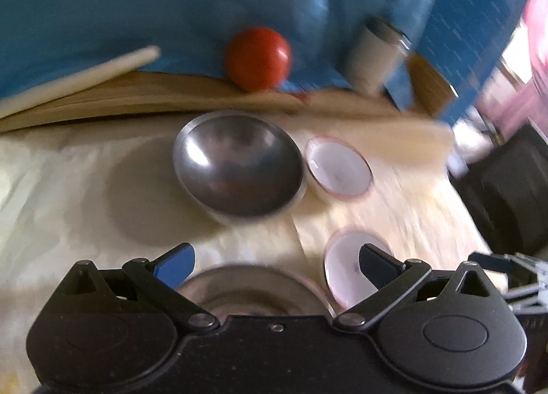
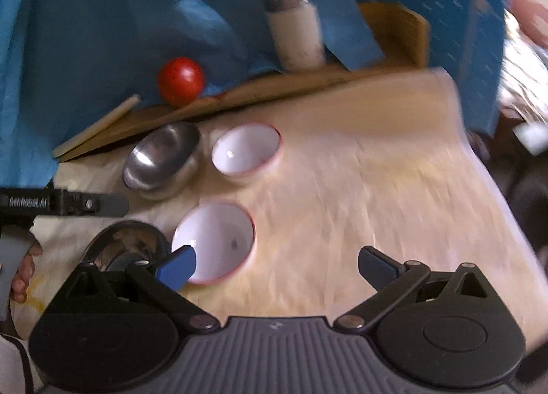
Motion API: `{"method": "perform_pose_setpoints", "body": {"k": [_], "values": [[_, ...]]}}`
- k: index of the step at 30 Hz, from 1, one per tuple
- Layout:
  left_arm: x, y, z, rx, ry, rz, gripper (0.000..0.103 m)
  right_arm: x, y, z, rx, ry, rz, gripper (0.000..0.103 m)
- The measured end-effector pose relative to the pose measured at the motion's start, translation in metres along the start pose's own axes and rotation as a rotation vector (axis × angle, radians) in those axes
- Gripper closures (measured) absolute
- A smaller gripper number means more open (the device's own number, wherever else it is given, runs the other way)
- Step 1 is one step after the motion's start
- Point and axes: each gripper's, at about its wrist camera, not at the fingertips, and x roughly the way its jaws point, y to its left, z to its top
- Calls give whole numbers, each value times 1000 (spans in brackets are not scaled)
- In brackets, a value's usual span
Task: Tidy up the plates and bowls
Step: 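Open the right gripper and move both grippers toward the steel bowl, then grasp the steel bowl rim with the left gripper while the right gripper also grips it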
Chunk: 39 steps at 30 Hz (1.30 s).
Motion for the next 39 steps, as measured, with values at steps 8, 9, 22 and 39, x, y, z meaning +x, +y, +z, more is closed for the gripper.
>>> {"method": "perform_pose_setpoints", "body": {"k": [8, 9, 22, 39], "values": [[13, 18, 28, -267, -69, 181, 1, 45, 7, 47, -164, 5, 190, 0], [15, 21, 31, -286, -70, 204, 1, 51, 11, 54, -178, -1, 208, 0], [49, 54, 45, -328, 19, 193, 7, 115, 60, 107, -259, 12, 259, 21], [68, 60, 41, -331, 45, 102, 73, 162, 89, 108, -322, 159, 166, 78]]}}
